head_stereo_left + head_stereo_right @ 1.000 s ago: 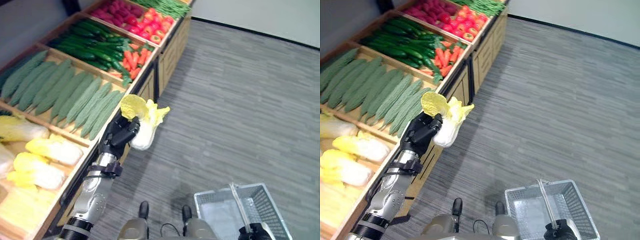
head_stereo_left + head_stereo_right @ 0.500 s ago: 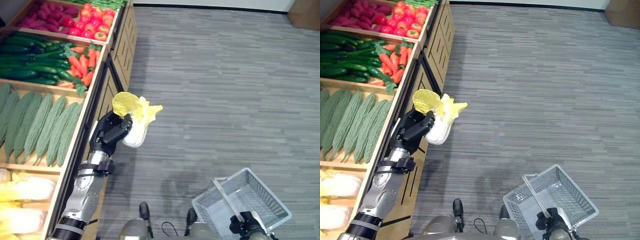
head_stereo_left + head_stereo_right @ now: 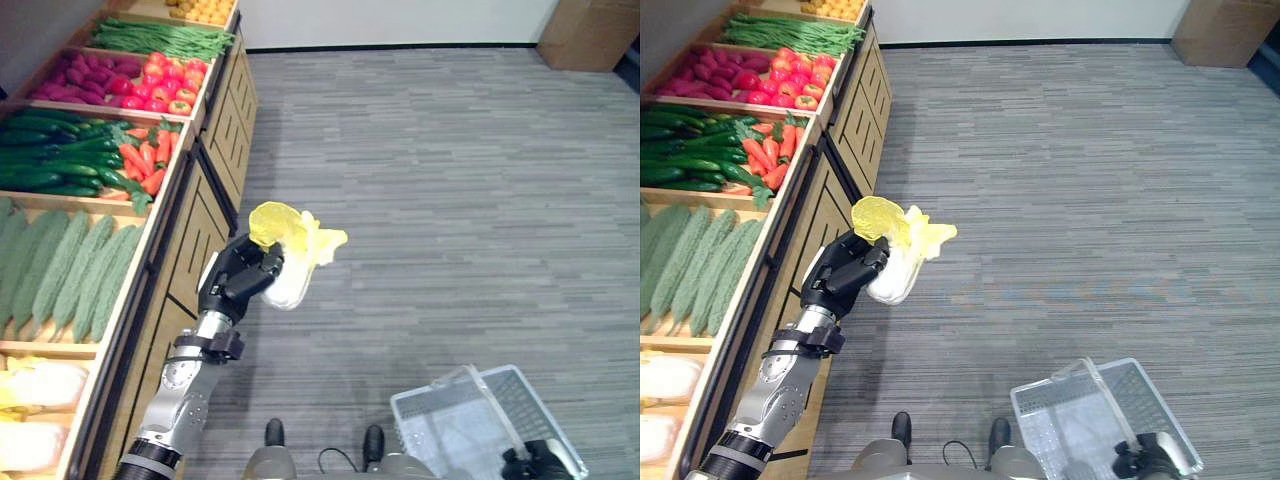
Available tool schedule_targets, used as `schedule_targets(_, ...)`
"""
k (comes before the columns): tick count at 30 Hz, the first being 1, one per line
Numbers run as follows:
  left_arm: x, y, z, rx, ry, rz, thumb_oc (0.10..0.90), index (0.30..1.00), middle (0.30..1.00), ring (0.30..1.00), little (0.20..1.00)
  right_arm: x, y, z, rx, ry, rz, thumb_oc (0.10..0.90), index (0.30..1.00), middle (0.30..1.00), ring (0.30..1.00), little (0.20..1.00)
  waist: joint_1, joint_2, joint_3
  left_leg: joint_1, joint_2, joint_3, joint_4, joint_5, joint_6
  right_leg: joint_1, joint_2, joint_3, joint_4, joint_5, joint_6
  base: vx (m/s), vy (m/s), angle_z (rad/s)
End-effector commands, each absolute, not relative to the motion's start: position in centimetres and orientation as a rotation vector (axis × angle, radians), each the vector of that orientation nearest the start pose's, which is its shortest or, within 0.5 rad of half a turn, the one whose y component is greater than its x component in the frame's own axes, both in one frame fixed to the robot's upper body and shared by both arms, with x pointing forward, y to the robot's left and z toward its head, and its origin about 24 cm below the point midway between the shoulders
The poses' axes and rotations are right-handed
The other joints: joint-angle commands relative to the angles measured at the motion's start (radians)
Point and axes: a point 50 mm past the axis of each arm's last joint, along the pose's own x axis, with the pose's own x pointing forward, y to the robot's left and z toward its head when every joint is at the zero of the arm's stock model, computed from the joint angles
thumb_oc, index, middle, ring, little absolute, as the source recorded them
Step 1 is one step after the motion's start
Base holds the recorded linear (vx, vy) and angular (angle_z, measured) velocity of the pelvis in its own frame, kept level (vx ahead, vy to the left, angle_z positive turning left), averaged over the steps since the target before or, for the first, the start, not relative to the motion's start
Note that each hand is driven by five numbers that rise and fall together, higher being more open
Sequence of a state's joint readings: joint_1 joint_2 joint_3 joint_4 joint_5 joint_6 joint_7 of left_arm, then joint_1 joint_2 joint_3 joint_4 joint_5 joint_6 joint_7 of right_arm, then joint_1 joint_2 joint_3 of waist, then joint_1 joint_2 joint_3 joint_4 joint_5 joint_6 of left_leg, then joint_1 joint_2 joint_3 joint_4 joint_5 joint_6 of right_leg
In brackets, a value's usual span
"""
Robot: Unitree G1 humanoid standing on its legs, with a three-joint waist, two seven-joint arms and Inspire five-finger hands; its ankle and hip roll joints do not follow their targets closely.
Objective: Get the vegetables into the basket
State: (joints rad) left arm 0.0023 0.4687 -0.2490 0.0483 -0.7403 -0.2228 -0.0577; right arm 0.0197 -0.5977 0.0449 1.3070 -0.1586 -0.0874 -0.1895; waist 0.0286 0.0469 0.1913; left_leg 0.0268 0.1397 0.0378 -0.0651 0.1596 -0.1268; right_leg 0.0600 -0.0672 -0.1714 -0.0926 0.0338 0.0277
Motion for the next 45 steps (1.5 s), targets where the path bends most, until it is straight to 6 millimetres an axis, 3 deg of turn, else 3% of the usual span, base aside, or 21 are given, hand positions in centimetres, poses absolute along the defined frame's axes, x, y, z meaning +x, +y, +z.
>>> schedule_targets(1,26.0,17.7,10.5,-0.237,-0.312,-0.354,0.4,0.3,0.3,0.3,0.3,11.3,-42.4,-4.7,-0.942,1.016,-0.504,0.4,0.3,0.3,0.3,0.3,0.009,-0.067,-0.022,-0.021,-0.033,0.006,0.029,-0.037,0.025,0.013,-0.037,0.021,0.031,0.041,0.074,0.05,0.025,0.03)
schedule_targets(2,25.9,17.4,10.5,-0.224,-0.305,-0.378,0.4,0.3,0.3,0.3,0.3,12.4,-42.4,-4.3,-0.954,0.991,-0.501,0.4,0.3,0.3,0.3,0.3,0.009,-0.065,-0.025,-0.011,-0.033,0.011,0.027,-0.04,0.026,0.019,-0.038,0.026,0.027,0.043,0.075,0.08,0.064,-0.07)
schedule_targets(3,25.9,16.9,10.6,-0.17,-0.293,-0.431,0.4,0.3,0.3,0.3,0.3,14.7,-42.9,-2.6,-0.997,0.913,-0.497,0.4,0.3,0.3,0.3,0.3,0.008,-0.062,-0.032,0.006,-0.033,0.025,0.015,-0.044,0.028,0.022,-0.04,0.035,0.022,0.046,0.078,0.06,0.053,-0.12)
schedule_targets(4,25.9,16.9,10.6,-0.17,-0.293,-0.43,0.4,0.3,0.3,0.3,0.3,14.8,-42.9,-2.6,-0.997,0.913,-0.497,0.4,0.3,0.3,0.3,0.3,0.008,-0.062,-0.03,0.008,-0.033,0.026,0.014,-0.044,0.028,0.023,-0.04,0.036,0.022,0.046,0.078,0.05,0.076,-0.32)
schedule_targets(6,26.0,16.1,10.9,-0.066,-0.285,-0.511,0.4,0.3,0.3,0.3,0.3,20.8,-41.2,0.9,-1.102,0.64,-0.395,0.4,0.3,0.3,0.3,0.3,-0.005,-0.062,-0.044,0.034,-0.034,0.058,-0.012,-0.054,0.033,0.019,-0.043,0.063,0.021,0.053,0.088,0.05,0.099,-0.26)
schedule_targets(7,26.1,16.0,11.2,-0.046,-0.295,-0.521,0.4,0.3,0.3,0.3,0.3,22.0,-40.5,1.8,-1.118,0.575,-0.371,0.4,0.3,0.3,0.3,0.3,-0.007,-0.061,-0.045,0.039,-0.035,0.062,-0.016,-0.057,0.034,0.019,-0.045,0.068,0.02,0.055,0.089,0.03,0.072,-0.4)
schedule_targets(8,26.1,16.0,11.2,-0.046,-0.295,-0.52,0.4,0.3,0.3,0.3,0.3,22.0,-40.5,1.8,-1.118,0.575,-0.371,0.4,0.3,0.3,0.3,0.3,-0.007,-0.061,-0.044,0.04,-0.035,0.063,-0.016,-0.057,0.034,0.019,-0.045,0.068,0.02,0.054,0.09,0.02,0.06,-0.48)
schedule_targets(11,26.5,14.8,12.0,0.042,-0.321,-0.606,0.4,0.3,0.3,0.3,0.3,26.2,-37.7,4.9,-1.127,0.362,-0.277,0.4,0.3,0.3,0.3,0.3,-0.013,-0.06,-0.053,0.054,-0.041,0.074,-0.022,-0.071,0.041,0.021,-0.052,0.077,0.016,0.059,0.097,0.02,0.061,-0.2)
schedule_targets(13,26.6,14.4,12.3,0.064,-0.331,-0.629,0.4,0.3,0.3,0.3,0.3,26.7,-37.3,5.4,-1.131,0.335,-0.254,0.4,0.3,0.3,0.3,0.3,-0.013,-0.06,-0.055,0.056,-0.042,0.076,-0.022,-0.074,0.041,0.023,-0.054,0.078,0.014,0.06,0.099,0.01,0.023,0.01)
schedule_targets(17,26.7,13.1,13.6,0.179,-0.387,-0.732,0.4,0.3,0.3,0.3,0.3,29.7,-35.0,8.1,-1.157,0.192,-0.194,0.4,0.3,0.3,0.3,0.3,-0.01,-0.061,-0.061,0.056,-0.047,0.076,-0.022,-0.082,0.042,0.025,-0.061,0.075,0.008,0.064,0.104,0.01,0.031,0.01)
schedule_targets(24,26.8,11.6,14.6,0.26,-0.429,-0.824,0.4,0.3,0.3,0.3,0.3,33.0,-32.4,10.1,-1.221,0.114,-0.118,0.4,0.3,0.3,0.3,0.3,0.004,-0.059,-0.064,0.057,-0.049,0.07,-0.022,-0.086,0.042,0.031,-0.063,0.07,0.005,0.065,0.107,0.0,0.005,0.02)
schedule_targets(29,26.9,10.5,14.9,0.294,-0.453,-0.864,0.4,0.3,0.3,0.3,0.3,35.4,-29.7,11.7,-1.207,0.036,-0.089,0.4,0.3,0.3,0.3,0.3,0.014,-0.052,-0.061,0.056,-0.05,0.067,-0.022,-0.086,0.041,0.034,-0.063,0.065,0.005,0.065,0.108,0.0,0.003,0.02)
schedule_targets(30,27.0,10.1,15.1,0.318,-0.466,-0.872,0.4,0.3,0.3,0.3,0.3,36.2,-28.1,12.3,-1.169,-0.019,-0.072,0.4,0.3,0.3,0.3,0.3,0.015,-0.051,-0.059,0.055,-0.049,0.065,-0.022,-0.085,0.041,0.034,-0.062,0.063,0.005,0.065,0.107,0.0,-0.001,0.06)
schedule_targets(32,27.1,10.0,15.1,0.329,-0.472,-0.869,0.4,0.3,0.3,0.3,0.3,36.5,-27.5,12.6,-1.15,-0.039,-0.067,0.4,0.3,0.3,0.3,0.3,0.016,-0.051,-0.058,0.054,-0.048,0.064,-0.022,-0.084,0.041,0.034,-0.061,0.062,0.005,0.065,0.107,0.0,-0.003,0.08)
schedule_targets(38,27.3,8.7,14.6,0.455,-0.506,-0.895,0.4,0.3,0.3,0.3,0.3,37.5,-22.1,14.2,-1.003,-0.212,0.043,0.4,0.3,0.3,0.3,0.3,0.016,-0.051,-0.055,0.051,-0.043,0.061,-0.022,-0.085,0.041,0.034,-0.056,0.06,0.005,0.062,0.104,0.0,0.0,0.04)
schedule_targets(45,27.2,7.5,13.5,0.541,-0.518,-0.913,0.4,0.3,0.3,0.3,0.3,37.4,-18.8,14.0,-0.905,-0.263,0.142,0.4,0.3,0.3,0.3,0.3,0.01,-0.058,-0.061,0.062,-0.04,0.064,-0.022,-0.091,0.041,0.044,-0.055,0.061,0.005,0.056,0.102,0.0,0.0,0.0)
